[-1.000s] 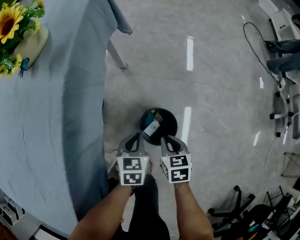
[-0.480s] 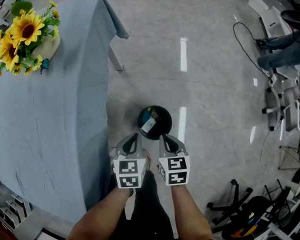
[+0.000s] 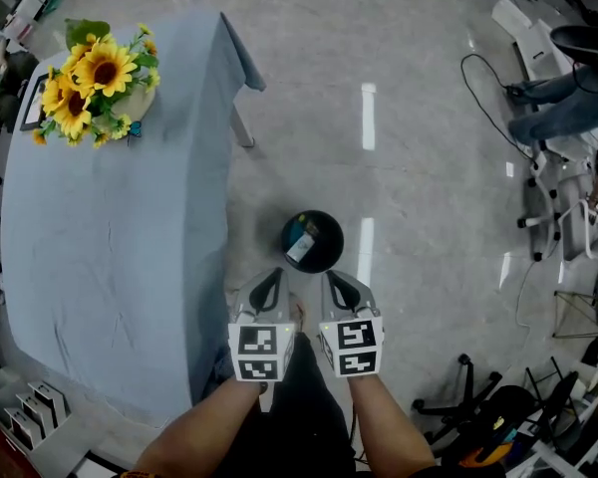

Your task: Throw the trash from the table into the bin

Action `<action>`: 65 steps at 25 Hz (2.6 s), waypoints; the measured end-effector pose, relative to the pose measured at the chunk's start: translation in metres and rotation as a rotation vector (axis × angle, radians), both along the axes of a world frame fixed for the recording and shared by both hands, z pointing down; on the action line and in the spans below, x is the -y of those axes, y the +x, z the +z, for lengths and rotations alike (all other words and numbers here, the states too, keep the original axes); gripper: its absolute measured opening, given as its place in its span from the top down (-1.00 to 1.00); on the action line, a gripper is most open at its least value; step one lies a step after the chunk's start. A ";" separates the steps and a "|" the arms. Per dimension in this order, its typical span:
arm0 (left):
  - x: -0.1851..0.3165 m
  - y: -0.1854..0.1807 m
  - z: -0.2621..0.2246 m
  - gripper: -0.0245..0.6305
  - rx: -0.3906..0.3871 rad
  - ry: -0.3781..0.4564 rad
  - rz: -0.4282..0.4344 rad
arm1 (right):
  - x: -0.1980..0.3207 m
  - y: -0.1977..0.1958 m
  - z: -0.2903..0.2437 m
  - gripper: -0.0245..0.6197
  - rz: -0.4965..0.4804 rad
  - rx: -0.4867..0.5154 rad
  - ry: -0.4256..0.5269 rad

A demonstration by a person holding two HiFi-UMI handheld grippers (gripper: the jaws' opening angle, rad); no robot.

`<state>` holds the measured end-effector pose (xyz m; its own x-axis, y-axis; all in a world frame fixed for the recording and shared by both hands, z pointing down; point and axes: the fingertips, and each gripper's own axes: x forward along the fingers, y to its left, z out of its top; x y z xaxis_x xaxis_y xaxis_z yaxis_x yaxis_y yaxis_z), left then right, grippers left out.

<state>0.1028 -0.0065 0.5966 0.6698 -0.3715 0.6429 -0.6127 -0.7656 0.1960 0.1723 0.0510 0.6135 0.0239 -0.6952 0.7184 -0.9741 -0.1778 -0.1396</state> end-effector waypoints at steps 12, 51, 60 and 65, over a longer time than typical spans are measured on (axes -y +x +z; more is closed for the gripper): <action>-0.004 -0.021 -0.099 0.90 -0.064 0.070 -0.018 | -0.010 -0.009 -0.099 0.93 0.003 -0.017 0.086; -0.034 -0.102 -0.297 0.90 -0.220 0.262 0.029 | -0.034 -0.063 -0.300 0.93 0.019 -0.163 0.344; -0.038 -0.150 -0.323 0.90 -0.294 0.275 0.107 | -0.044 -0.124 -0.323 0.93 0.095 -0.195 0.364; -0.047 -0.174 -0.329 0.90 -0.311 0.290 0.158 | -0.057 -0.146 -0.335 0.93 0.149 -0.216 0.378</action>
<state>-0.0712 0.0407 0.2673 0.8776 -0.3843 0.2867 -0.4300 -0.8954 0.1160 0.0260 0.1077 0.2788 0.2652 -0.8850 0.3827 -0.9556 -0.2940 -0.0177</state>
